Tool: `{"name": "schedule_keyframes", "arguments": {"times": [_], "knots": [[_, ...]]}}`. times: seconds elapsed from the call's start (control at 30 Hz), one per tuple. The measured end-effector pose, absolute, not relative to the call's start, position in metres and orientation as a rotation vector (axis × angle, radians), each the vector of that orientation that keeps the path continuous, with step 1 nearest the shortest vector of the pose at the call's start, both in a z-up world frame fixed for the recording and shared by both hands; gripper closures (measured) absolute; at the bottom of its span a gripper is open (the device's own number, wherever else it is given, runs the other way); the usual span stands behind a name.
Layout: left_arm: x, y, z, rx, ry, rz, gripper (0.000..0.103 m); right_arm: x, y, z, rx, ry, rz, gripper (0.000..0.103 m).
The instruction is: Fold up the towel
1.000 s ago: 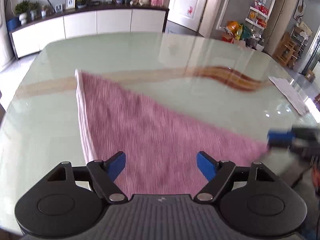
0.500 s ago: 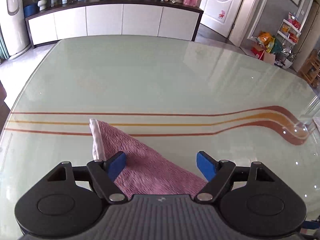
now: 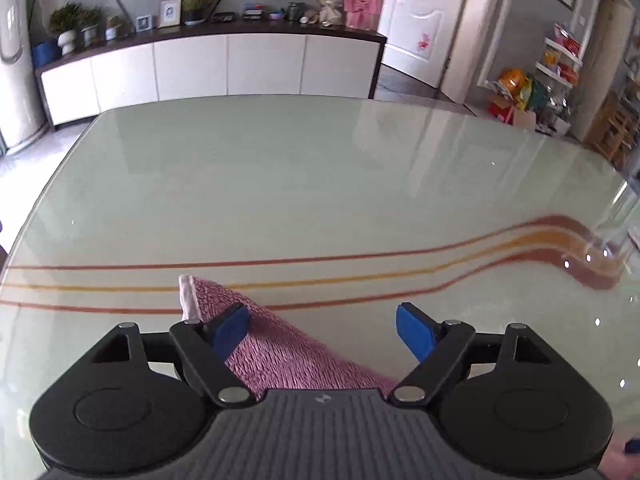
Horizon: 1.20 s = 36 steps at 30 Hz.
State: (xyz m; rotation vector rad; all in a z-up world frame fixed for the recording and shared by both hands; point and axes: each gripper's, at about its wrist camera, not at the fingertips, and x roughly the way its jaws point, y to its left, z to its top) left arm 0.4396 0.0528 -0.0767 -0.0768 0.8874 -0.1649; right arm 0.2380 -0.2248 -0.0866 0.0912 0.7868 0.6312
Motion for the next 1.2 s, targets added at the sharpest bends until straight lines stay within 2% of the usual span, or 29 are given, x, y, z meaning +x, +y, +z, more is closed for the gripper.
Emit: {"name": "schedule_keyframes", "arguments": {"times": [0.1,0.23,0.43,0.73,0.93,1.2], "knots": [[0.449,0.058,-0.085,-0.113,0.904,-0.142,0.019,0.234,-0.215,-0.085,0.031,0.777,0.637,0.038],[0.433,0.06,-0.073,-0.16,0.884,-0.148,0.02,0.232,-0.212,-0.081,0.001,0.763,0.647,0.037],[0.341,0.039,-0.053,-0.106,0.858,-0.275,0.017,0.234,-0.262,-0.061,0.041,0.675,0.645,0.035],[0.229,-0.025,-0.067,-0.057,0.92,-0.407,0.017,0.261,-0.301,-0.059,-0.347,0.686,0.795,0.036],[0.233,-0.063,-0.073,-0.006,0.904,-0.403,0.017,0.278,-0.291,-0.075,-0.482,0.676,0.911,0.036],[0.25,-0.057,-0.073,-0.165,0.944,-0.321,0.017,0.279,-0.281,-0.089,-0.756,0.53,1.082,0.035]]}}
